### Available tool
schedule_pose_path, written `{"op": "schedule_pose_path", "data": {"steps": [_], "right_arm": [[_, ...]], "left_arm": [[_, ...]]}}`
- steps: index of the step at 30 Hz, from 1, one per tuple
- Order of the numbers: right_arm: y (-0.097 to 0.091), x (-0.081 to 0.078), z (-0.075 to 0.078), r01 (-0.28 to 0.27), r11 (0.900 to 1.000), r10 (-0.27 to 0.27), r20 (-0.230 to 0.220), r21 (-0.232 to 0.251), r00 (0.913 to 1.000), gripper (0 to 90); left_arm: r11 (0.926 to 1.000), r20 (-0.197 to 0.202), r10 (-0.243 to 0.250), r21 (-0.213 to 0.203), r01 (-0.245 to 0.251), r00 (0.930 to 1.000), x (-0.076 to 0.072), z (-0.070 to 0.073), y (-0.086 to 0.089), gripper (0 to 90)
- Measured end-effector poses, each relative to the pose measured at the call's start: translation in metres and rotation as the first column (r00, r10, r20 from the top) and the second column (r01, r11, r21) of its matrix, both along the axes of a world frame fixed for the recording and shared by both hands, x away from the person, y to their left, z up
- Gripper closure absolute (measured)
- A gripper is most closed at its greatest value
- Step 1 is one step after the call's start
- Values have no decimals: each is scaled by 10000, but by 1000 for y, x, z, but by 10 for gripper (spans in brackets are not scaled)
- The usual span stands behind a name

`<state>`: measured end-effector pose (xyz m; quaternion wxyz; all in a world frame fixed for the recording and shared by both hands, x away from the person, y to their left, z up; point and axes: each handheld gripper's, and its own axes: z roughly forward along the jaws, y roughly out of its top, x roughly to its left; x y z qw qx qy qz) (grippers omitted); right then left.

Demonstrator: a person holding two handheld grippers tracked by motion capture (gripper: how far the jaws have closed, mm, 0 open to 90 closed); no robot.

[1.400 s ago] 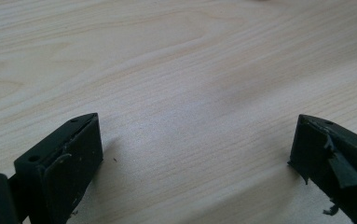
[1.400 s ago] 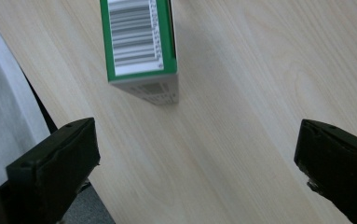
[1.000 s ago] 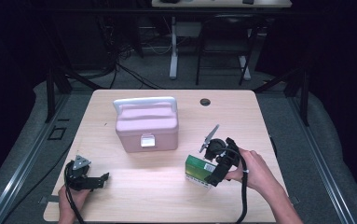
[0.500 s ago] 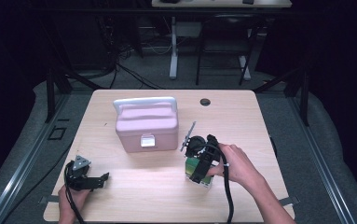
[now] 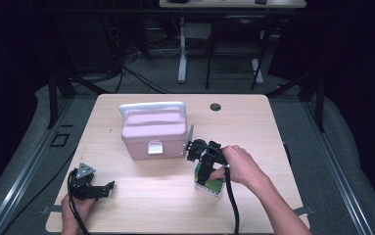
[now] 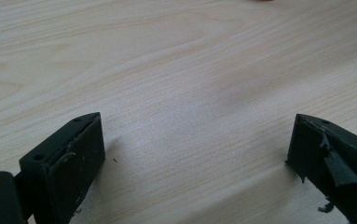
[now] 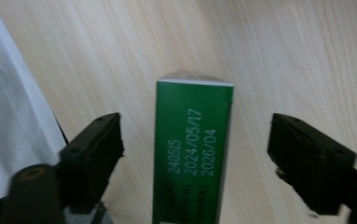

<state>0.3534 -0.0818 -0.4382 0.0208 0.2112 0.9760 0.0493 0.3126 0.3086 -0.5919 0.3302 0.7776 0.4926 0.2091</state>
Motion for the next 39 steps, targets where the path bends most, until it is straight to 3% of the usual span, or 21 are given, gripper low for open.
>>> {"op": "schedule_pose_path", "data": {"steps": [7,17,24,31,39], "right_arm": [[2,2,-2,13,9998,-20,-366,-186,9993,423],[-1,4,-6,228,9988,-245,-377,-442,9990,600],[-2,-1,-3,199,9989,-202,-63,-413,9998,627],[-12,-6,17,301,9995,-301,60,-123,9995,628],[-28,-3,32,625,9975,-619,219,-318,9978,627]], "left_arm": [[10000,6,-7,5,7,10000,0,0,0,38],[10000,3,-8,-3,8,10000,0,0,0,39],[10000,37,24,-26,-24,10000,0,0,0,43],[10000,38,11,-17,-11,10000,0,0,0,45],[10000,44,9,-14,-9,10000,0,0,0,46]]}}
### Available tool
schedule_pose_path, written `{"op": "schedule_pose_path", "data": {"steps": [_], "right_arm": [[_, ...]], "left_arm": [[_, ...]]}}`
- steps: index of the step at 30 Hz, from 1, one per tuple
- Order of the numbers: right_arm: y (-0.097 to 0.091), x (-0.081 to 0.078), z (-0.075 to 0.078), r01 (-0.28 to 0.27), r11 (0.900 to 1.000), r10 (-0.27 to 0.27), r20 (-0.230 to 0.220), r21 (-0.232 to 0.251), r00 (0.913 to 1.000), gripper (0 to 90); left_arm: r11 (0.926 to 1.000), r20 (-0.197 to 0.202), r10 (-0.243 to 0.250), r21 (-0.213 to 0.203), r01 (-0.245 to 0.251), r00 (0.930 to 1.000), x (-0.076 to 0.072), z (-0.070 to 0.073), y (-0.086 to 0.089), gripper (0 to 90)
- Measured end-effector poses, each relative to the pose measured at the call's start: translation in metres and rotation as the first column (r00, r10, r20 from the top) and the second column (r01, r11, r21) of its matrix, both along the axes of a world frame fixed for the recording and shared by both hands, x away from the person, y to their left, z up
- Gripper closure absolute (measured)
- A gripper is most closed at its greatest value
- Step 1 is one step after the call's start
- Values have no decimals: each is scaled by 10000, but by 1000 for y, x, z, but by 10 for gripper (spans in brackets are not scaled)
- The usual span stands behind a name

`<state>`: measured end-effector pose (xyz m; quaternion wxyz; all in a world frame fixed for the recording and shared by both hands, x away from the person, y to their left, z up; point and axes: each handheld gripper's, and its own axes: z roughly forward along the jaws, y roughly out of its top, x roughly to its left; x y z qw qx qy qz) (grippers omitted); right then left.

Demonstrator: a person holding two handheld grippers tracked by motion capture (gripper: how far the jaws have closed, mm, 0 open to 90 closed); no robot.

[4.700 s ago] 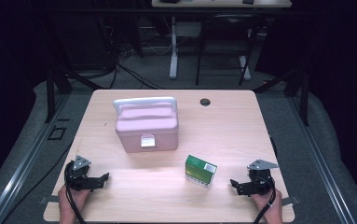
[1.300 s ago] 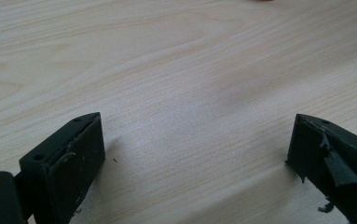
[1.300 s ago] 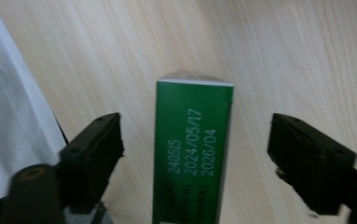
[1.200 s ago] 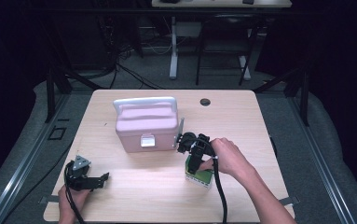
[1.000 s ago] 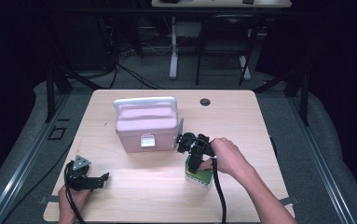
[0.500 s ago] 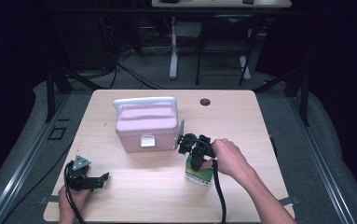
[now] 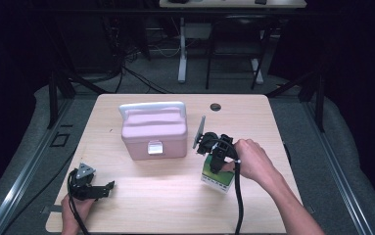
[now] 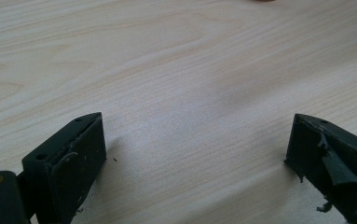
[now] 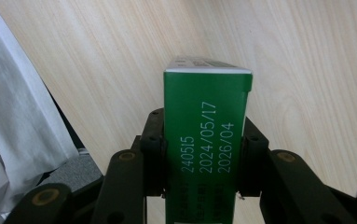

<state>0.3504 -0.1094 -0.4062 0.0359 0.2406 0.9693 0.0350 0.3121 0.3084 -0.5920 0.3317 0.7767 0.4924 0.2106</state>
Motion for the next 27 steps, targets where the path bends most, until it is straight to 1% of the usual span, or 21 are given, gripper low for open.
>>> {"op": "schedule_pose_path", "data": {"steps": [3,6,8,13,14,16,21,24,26,27], "right_arm": [[-6,3,3,102,9999,-102,-75,-112,9999,627],[-15,7,5,345,9990,-347,-55,-275,9994,628],[-21,10,6,500,9986,-502,-102,-197,9987,627],[-36,17,8,955,9948,-956,-16,-343,9954,627],[-39,18,9,1034,9940,-1036,-27,-345,9946,627],[-45,21,10,1160,9929,-1162,-76,-276,9932,628],[-55,33,11,1588,9862,-1590,0,-473,9873,627],[-64,39,14,1891,9813,-1887,144,-349,9819,628],[-72,43,14,2133,9767,-2133,54,-232,9770,628],[-75,45,13,2222,9746,-2223,9,-281,9750,628]], "left_arm": [[10000,-6,-3,-11,3,10000,0,0,0,46],[10000,23,-8,30,8,10000,-1,0,0,51],[10000,2,-18,-4,18,10000,0,0,0,51],[10000,78,-35,25,34,10000,-1,0,-1,58],[10000,2,-55,-8,55,10000,0,0,0,58],[10000,16,-50,-20,50,10000,0,0,0,58],[10000,25,-40,-41,40,10000,0,0,0,58],[10000,27,-39,-47,39,10000,0,0,0,58],[10000,25,-42,-42,42,10000,0,0,0,58],[10000,26,-41,-45,41,10000,0,0,0,58]]}}
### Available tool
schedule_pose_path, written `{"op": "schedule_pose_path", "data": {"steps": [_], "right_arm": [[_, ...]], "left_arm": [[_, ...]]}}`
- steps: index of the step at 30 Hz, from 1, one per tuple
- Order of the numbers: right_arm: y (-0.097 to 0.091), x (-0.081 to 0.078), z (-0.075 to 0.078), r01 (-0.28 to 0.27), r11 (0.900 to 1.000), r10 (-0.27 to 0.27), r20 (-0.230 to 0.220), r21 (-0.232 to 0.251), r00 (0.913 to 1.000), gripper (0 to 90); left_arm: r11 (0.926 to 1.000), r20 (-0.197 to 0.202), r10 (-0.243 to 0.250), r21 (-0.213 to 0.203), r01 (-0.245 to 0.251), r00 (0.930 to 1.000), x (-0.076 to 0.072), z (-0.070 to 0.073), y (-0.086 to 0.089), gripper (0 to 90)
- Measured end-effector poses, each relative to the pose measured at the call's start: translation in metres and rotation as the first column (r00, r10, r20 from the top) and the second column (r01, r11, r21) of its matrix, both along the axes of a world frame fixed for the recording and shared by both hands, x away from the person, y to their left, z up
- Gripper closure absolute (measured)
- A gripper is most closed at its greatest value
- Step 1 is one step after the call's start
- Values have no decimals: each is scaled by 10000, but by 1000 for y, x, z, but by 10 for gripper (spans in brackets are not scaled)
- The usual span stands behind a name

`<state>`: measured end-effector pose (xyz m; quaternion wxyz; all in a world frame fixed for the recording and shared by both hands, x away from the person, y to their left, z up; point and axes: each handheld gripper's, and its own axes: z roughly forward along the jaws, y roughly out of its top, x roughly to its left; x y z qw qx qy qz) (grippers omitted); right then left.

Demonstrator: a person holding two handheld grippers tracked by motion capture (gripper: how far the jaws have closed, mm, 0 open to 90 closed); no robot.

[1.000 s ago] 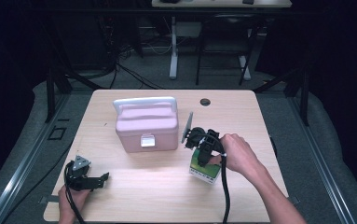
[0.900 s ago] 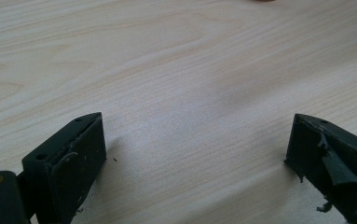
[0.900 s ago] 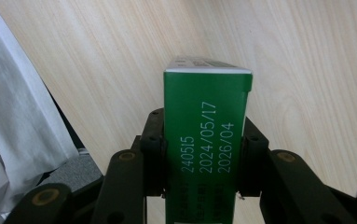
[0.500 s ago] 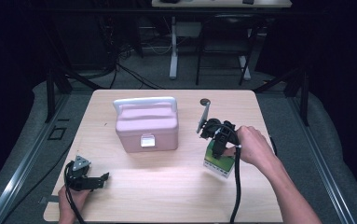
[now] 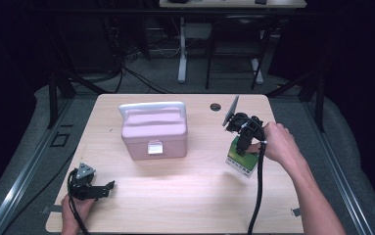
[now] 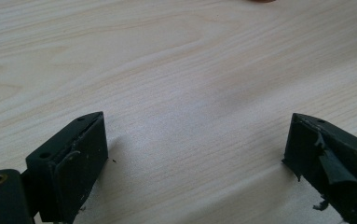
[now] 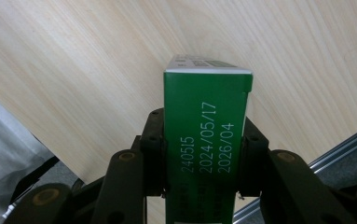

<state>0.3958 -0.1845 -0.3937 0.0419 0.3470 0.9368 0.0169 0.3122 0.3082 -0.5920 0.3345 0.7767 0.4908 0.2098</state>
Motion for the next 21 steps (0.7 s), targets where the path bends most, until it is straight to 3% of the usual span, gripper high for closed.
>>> {"op": "schedule_pose_path", "data": {"steps": [6,21], "right_arm": [[-18,17,-15,555,9982,-563,-363,-226,9978,628],[-33,49,-27,1181,9917,-1201,-394,-499,9920,627]], "left_arm": [[10000,-6,-13,20,13,10000,0,0,0,58],[10000,-4,-13,14,13,10000,0,0,0,59]]}}
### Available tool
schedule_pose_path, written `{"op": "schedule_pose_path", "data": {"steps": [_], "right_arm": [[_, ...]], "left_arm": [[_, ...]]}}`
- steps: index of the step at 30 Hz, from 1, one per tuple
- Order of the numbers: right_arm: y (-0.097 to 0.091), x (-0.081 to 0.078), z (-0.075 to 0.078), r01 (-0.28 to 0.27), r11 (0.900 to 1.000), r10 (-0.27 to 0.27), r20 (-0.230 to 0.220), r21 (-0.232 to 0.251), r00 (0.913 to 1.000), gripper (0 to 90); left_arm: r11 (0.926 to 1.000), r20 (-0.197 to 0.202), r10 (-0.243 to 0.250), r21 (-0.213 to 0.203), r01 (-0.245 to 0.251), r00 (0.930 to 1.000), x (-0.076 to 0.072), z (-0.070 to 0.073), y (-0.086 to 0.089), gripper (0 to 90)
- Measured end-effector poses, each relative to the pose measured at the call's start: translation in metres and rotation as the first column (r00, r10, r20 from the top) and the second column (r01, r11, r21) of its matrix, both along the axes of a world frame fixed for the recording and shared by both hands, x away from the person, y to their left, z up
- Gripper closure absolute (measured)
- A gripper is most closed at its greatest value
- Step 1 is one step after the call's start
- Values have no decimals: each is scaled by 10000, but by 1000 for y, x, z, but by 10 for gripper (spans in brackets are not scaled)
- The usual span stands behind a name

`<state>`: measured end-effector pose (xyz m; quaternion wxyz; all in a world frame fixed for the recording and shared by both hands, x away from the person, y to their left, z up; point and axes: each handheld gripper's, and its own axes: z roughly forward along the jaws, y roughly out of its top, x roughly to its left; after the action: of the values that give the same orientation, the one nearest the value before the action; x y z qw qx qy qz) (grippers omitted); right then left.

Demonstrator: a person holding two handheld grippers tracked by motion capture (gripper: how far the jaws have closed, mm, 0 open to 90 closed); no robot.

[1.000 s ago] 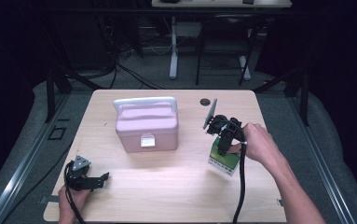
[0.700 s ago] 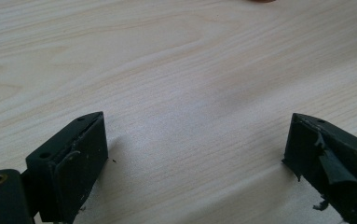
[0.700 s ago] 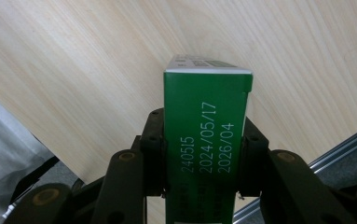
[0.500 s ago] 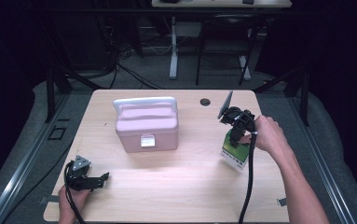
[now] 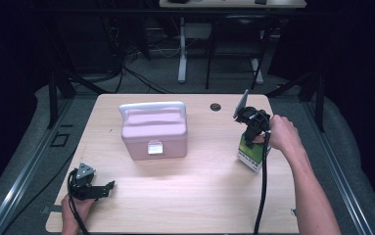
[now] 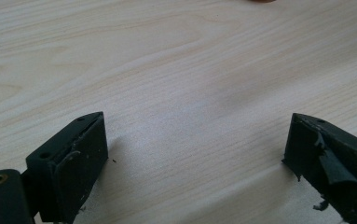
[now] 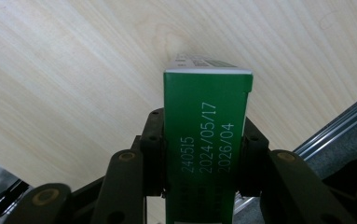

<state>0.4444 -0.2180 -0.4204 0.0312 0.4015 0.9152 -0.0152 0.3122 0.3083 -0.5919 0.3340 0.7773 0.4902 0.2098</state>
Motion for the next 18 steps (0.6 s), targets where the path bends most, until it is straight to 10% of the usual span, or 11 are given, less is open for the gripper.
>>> {"op": "schedule_pose_path", "data": {"steps": [18], "right_arm": [[-22,9,-10,751,9971,-753,-204,-105,9970,626]], "left_arm": [[10000,7,12,-19,-12,10000,0,0,0,59]]}}
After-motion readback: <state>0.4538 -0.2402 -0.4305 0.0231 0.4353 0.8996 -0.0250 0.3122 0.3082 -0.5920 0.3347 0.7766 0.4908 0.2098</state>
